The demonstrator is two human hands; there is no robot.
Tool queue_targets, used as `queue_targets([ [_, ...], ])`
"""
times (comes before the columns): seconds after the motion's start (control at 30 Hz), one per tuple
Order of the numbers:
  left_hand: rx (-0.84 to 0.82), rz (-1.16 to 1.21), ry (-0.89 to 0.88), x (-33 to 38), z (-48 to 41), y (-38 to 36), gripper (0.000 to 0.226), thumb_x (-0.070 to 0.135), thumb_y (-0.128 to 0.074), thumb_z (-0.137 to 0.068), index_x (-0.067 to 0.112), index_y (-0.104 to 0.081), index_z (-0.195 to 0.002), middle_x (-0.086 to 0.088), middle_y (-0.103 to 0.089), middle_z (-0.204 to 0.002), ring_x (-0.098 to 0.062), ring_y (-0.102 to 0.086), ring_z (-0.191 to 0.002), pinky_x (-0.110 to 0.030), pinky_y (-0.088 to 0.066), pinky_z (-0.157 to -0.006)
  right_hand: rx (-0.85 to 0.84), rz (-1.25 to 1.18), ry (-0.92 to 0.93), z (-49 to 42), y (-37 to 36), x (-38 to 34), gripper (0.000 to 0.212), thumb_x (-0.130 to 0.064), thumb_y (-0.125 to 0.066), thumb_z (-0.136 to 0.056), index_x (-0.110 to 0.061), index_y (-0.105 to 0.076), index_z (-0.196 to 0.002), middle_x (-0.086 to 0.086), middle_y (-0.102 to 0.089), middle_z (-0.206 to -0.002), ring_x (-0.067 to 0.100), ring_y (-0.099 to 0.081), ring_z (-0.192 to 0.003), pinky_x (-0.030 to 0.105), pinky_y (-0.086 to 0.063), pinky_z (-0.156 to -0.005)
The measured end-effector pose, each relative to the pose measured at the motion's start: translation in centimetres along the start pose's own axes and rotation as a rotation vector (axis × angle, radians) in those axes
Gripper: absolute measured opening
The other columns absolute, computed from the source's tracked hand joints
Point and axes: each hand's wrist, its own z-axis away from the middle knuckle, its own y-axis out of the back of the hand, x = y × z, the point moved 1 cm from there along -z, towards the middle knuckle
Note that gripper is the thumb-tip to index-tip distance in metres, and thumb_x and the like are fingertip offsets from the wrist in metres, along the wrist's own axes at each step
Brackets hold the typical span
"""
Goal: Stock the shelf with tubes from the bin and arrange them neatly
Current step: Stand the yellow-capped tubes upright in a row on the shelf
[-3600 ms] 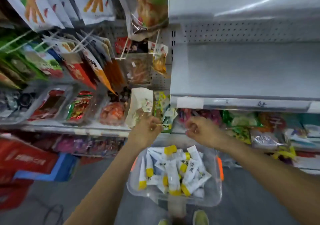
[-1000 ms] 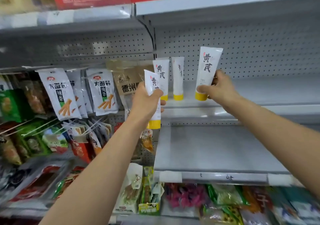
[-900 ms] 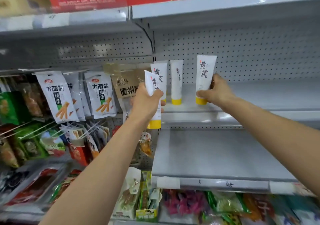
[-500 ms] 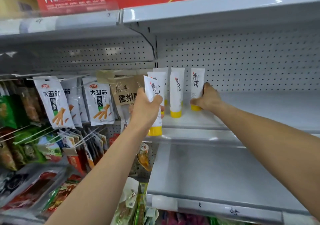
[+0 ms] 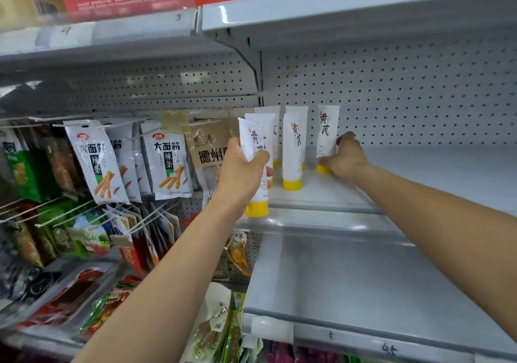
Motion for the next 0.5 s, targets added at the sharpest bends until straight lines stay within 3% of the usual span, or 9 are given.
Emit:
queue_targets([
  [0.07,-0.007,0.020,0.001,0.1,0.3,0.1,0.029,0.011,-0.057,-0.091,0.009,-0.047,-0.119,-0.008,-0.065,-0.101,-0.013,-0.066,-0.062,-0.037,-0.058,-0.061,0.057,-0.003,-0.017,0.9,0.8,-0.3,0.066,-0.022,-0.075,-0.078,-0.002,-0.035,-0.127,0.018,-0.041,-0.130,0.035,-0.045,-0.119,0.041,-0.042,-0.096],
  [0.17,-0.002,0.052,-0.011,0.4,0.8,0.1,0.028,0.017,-0.057,-0.092,0.010,-0.049,-0.118,-0.006,-0.067,-0.098,-0.017,-0.066,-0.076,-0.038,-0.058,-0.070,0.094,-0.108,0.077,3.6,2.6,-1.4,0.038,-0.018,-0.071,-0.081,-0.008,-0.051,-0.111,0.008,-0.055,-0.108,0.025,-0.054,-0.099,0.034,-0.045,-0.083],
  [0.27,0.007,0.051,-0.039,0.9,1.2,-0.3,0.028,0.023,-0.057,-0.092,0.013,-0.048,-0.117,-0.001,-0.065,-0.104,-0.013,-0.062,-0.090,-0.029,-0.050,-0.069,-0.154,-0.284,0.221,7.7,3.8,-3.1,0.017,-0.016,-0.077,-0.076,-0.013,-0.064,-0.088,-0.004,-0.062,-0.074,0.010,-0.058,-0.069,0.025,-0.048,-0.062],
  [0.37,0.018,0.063,-0.061,1.4,1.8,-1.2,0.027,0.029,-0.056,-0.095,0.014,-0.046,-0.115,0.003,-0.063,-0.103,-0.015,-0.062,-0.096,-0.035,-0.053,-0.078,-0.507,-0.232,0.301,12.0,3.9,-5.1,0.036,-0.029,-0.082,-0.071,-0.017,-0.066,-0.101,-0.010,-0.069,-0.082,0.003,-0.064,-0.073,0.017,-0.046,-0.057],
  [0.43,0.013,0.073,-0.049,1.9,2.2,-1.9,0.034,0.034,-0.054,-0.095,0.014,-0.042,-0.121,-0.001,-0.062,-0.112,-0.020,-0.061,-0.107,-0.044,-0.051,-0.092,-0.555,-0.208,0.320,13.8,3.3,-5.9,0.039,-0.033,-0.082,-0.070,-0.022,-0.062,-0.101,-0.014,-0.068,-0.085,-0.002,-0.063,-0.076,0.012,-0.044,-0.059],
  [0.5,0.005,0.067,-0.040,2.4,2.8,-2.7,0.042,0.037,-0.053,-0.096,0.014,-0.038,-0.128,-0.005,-0.060,-0.120,-0.023,-0.058,-0.113,-0.047,-0.047,-0.099,-0.501,-0.248,0.344,14.6,2.5,-6.3,0.028,-0.030,-0.082,-0.072,-0.022,-0.055,-0.077,-0.019,-0.057,-0.062,-0.002,-0.050,-0.054,0.011,-0.037,-0.052],
])
